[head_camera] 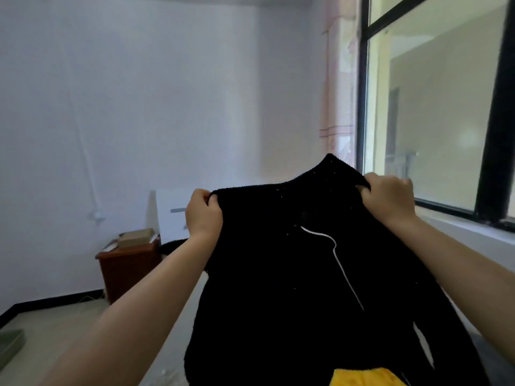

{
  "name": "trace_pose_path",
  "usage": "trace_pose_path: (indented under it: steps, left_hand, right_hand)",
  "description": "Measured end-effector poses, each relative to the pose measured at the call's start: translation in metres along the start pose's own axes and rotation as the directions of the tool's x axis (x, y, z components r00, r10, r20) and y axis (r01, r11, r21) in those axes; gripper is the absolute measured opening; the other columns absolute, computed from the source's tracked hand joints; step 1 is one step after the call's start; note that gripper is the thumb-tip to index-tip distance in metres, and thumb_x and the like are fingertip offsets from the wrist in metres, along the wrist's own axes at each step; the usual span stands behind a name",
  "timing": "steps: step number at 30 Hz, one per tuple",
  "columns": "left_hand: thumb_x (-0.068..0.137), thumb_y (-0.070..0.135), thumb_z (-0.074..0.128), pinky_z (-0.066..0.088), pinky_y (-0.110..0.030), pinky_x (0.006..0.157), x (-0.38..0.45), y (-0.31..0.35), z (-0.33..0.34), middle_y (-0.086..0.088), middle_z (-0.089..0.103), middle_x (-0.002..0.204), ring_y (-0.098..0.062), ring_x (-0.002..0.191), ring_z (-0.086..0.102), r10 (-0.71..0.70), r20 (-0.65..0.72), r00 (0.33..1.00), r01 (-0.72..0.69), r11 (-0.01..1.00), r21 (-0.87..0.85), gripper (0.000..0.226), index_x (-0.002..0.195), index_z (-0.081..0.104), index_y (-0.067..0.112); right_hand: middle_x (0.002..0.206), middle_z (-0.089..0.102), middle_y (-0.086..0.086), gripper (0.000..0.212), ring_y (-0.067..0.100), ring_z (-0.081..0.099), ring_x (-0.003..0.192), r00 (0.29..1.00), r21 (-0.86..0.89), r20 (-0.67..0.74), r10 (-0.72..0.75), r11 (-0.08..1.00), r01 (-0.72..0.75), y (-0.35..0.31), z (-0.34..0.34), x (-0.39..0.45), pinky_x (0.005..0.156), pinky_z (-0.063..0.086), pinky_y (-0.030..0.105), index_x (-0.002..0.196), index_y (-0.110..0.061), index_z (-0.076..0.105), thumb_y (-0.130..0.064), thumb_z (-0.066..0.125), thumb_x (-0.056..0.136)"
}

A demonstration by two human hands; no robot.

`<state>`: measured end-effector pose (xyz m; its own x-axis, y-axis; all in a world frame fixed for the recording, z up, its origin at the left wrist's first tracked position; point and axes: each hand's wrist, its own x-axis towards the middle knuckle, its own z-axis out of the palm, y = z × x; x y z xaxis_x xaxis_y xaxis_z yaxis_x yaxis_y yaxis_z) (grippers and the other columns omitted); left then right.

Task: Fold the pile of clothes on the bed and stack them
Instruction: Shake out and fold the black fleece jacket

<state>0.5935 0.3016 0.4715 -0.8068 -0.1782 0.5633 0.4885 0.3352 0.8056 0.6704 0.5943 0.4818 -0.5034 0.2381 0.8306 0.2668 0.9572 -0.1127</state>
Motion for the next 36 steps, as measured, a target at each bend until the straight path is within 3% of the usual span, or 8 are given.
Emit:
trace_pose_path:
  steps: [6, 12, 14, 18, 23, 28, 33, 36]
  left_hand:
    - [0.095, 0.014, 0.042, 0.035, -0.025, 0.053, -0.016, 0.019, 0.015, 0.002, 0.043, 0.07, -0.01, 0.059, 0.04, -0.204, 0.008, 0.979, 0.203, 0.97, -0.132, 0.015, 0.081, 0.045, 0.011]
    - [0.095, 0.009, 0.042, 0.031, -0.027, 0.054, -0.051, 0.028, 0.015, -0.003, 0.039, 0.064, -0.014, 0.055, 0.035, -0.433, 0.003, 0.902, 0.423, 0.881, -0.213, 0.029, 0.067, 0.042, 0.012]
    - [0.095, 0.01, 0.043, 0.034, -0.028, 0.056, -0.069, 0.033, 0.012, -0.002, 0.042, 0.064, -0.014, 0.056, 0.038, -0.432, -0.021, 0.901, 0.419, 0.884, -0.208, 0.03, 0.065, 0.042, 0.014]
    - [0.091, 0.016, 0.053, 0.042, -0.02, 0.055, -0.107, 0.055, -0.003, 0.004, 0.053, 0.069, -0.01, 0.061, 0.049, -0.268, -0.099, 0.958, 0.253, 0.956, -0.146, 0.025, 0.068, 0.049, 0.022]
    - [0.089, 0.018, 0.056, 0.042, -0.01, 0.062, -0.153, 0.091, -0.029, 0.012, 0.055, 0.068, -0.001, 0.065, 0.052, 0.044, -0.21, 0.977, -0.035, 0.998, 0.044, 0.016, 0.074, 0.055, 0.021]
    - [0.089, 0.009, 0.055, 0.036, -0.005, 0.063, -0.174, 0.131, -0.036, 0.018, 0.051, 0.067, 0.003, 0.061, 0.048, 0.383, -0.377, 0.843, -0.321, 0.922, 0.218, 0.012, 0.077, 0.058, 0.013]
    - [0.081, -0.002, 0.059, 0.032, -0.013, 0.063, -0.148, 0.141, -0.02, -0.015, 0.059, 0.078, -0.014, 0.067, 0.047, 0.723, -0.348, 0.597, -0.514, 0.678, 0.525, 0.007, 0.08, 0.064, -0.006]
    - [0.075, -0.004, 0.063, 0.033, -0.016, 0.053, -0.111, 0.112, 0.004, -0.023, 0.06, 0.074, -0.023, 0.056, 0.056, 0.755, -0.236, 0.612, -0.54, 0.617, 0.572, 0.004, 0.072, 0.064, -0.007]
  right_hand:
    - [0.085, 0.063, 0.029, 0.028, 0.041, 0.058, 0.081, 0.996, 0.047, 0.046, 0.073, 0.996, -0.075, 0.021, -0.01, -0.027, 0.075, 0.034, 0.038, 0.091, 0.006, 0.06, -0.017, 0.044, 0.09]
    - [0.057, 0.059, 0.028, 0.039, 0.04, 0.059, 0.056, 0.993, 0.132, -0.065, -0.099, 0.986, 0.107, 0.039, -0.03, -0.062, 0.063, 0.033, 0.034, 0.069, 0.007, 0.063, -0.025, 0.043, 0.08]
    - [0.055, 0.058, 0.028, 0.053, 0.038, 0.057, 0.052, 0.992, 0.193, -0.056, -0.115, 0.973, 0.124, 0.041, -0.036, -0.077, 0.062, 0.03, 0.033, 0.066, 0.006, 0.062, -0.036, 0.031, 0.075]
    - [0.061, 0.06, 0.028, 0.04, 0.04, 0.059, 0.06, 0.997, 0.333, -0.043, -0.07, 0.939, 0.081, 0.043, -0.051, -0.099, 0.065, 0.031, 0.035, 0.068, 0.005, 0.061, -0.03, 0.043, 0.073]
    - [0.051, 0.057, 0.018, 0.029, 0.034, 0.056, 0.051, 0.975, 0.525, -0.208, -0.082, 0.831, 0.182, 0.024, -0.072, -0.117, 0.062, 0.03, 0.032, 0.061, 0.002, 0.06, -0.023, 0.054, 0.074]
    - [0.051, 0.056, 0.015, 0.033, 0.031, 0.054, 0.051, 0.954, 0.679, -0.282, -0.098, 0.682, 0.271, -0.009, -0.103, -0.12, 0.061, 0.041, 0.041, 0.063, 0.002, 0.061, -0.027, 0.056, 0.076]
    - [0.048, 0.054, 0.013, 0.029, 0.027, 0.051, 0.047, 0.924, 0.653, -0.381, -0.021, 0.701, 0.285, -0.035, -0.099, -0.093, 0.065, 0.033, 0.033, 0.062, 0.001, 0.06, -0.025, 0.058, 0.074]
    - [0.044, 0.051, 0.012, 0.019, 0.026, 0.05, 0.044, 0.934, 0.599, -0.355, -0.046, 0.756, 0.265, -0.056, -0.059, -0.075, 0.065, 0.028, 0.032, 0.059, 0.0, 0.059, -0.017, 0.065, 0.066]
